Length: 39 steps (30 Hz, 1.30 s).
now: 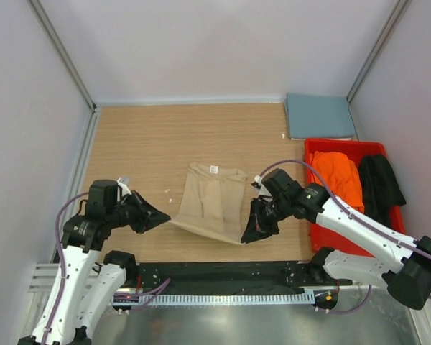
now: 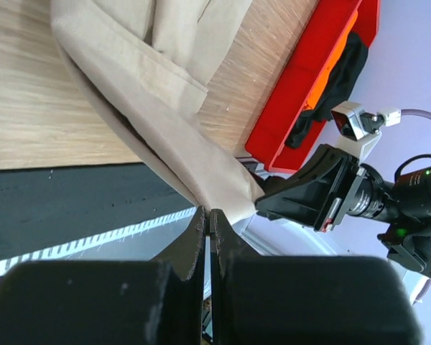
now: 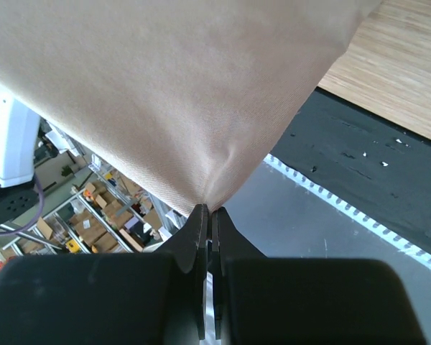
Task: Fold and stack the t-shirts
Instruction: Fold the tshirt
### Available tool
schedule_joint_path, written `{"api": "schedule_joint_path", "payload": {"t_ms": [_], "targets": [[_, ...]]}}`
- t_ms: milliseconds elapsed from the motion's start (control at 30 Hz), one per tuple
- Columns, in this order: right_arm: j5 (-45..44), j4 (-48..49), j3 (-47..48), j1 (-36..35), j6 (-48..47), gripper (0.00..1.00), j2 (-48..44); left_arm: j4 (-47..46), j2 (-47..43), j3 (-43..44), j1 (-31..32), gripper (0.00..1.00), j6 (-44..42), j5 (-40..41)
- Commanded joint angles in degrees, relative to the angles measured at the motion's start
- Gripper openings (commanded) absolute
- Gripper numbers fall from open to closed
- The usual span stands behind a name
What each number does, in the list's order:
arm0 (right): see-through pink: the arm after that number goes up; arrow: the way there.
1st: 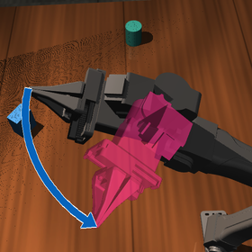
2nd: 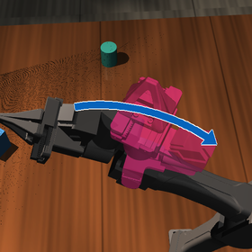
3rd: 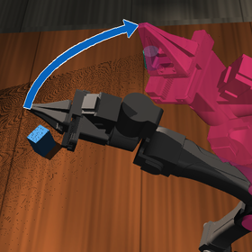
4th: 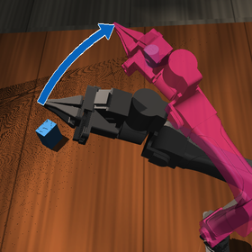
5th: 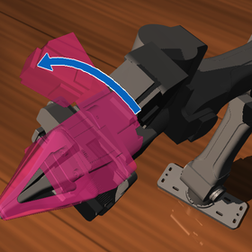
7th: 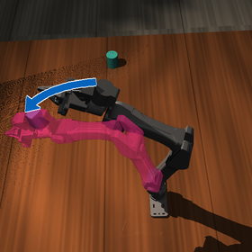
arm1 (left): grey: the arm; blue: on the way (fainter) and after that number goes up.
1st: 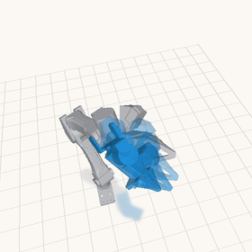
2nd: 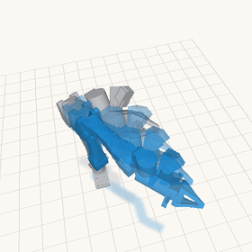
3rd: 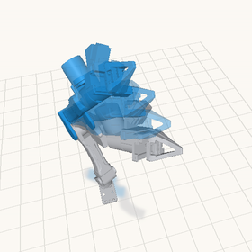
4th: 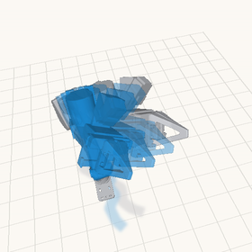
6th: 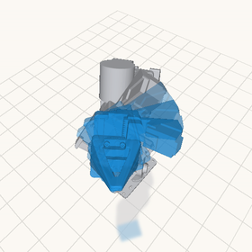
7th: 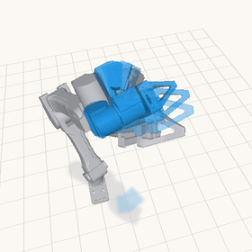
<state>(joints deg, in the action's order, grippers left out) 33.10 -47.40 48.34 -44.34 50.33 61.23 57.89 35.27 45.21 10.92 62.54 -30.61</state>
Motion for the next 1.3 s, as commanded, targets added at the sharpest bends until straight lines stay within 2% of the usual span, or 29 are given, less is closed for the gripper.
{"api": "schedule_joint_path", "payload": {"t_ms": [0,233,400,567,900,1267], "targets": [[-0.1,-1.6,2.7,-0.4,3.0,0.01,-1.6,2.3,-0.4,3.7,-0.1,0.0,-0.1,0.9],[2.9,-2.6,9.6,0.9,-0.7,0.01,3.2,-4.7,8.2,8.4,-0.1,0.0,0.4,2.0],[7.9,-3.4,12.0,9.9,-6.2,0.01,7.2,-11.6,18.1,11.1,-0.1,0.0,-0.1,1.2],[11.6,-4.7,15.6,15.2,-13.0,0.01,14.3,-15.8,25.5,14.9,-0.1,0.0,-0.7,1.5],[14.7,-3.0,18.5,21.2,-14.4,0.01,22.4,-23.3,39.3,19.8,-0.1,0.0,-1.1,0.2],[15.4,-1.9,23.8,26.2,-14.3,0.01,31.0,-29.1,53.9,29.7,-0.1,0.0,-0.5,-1.6]]}}
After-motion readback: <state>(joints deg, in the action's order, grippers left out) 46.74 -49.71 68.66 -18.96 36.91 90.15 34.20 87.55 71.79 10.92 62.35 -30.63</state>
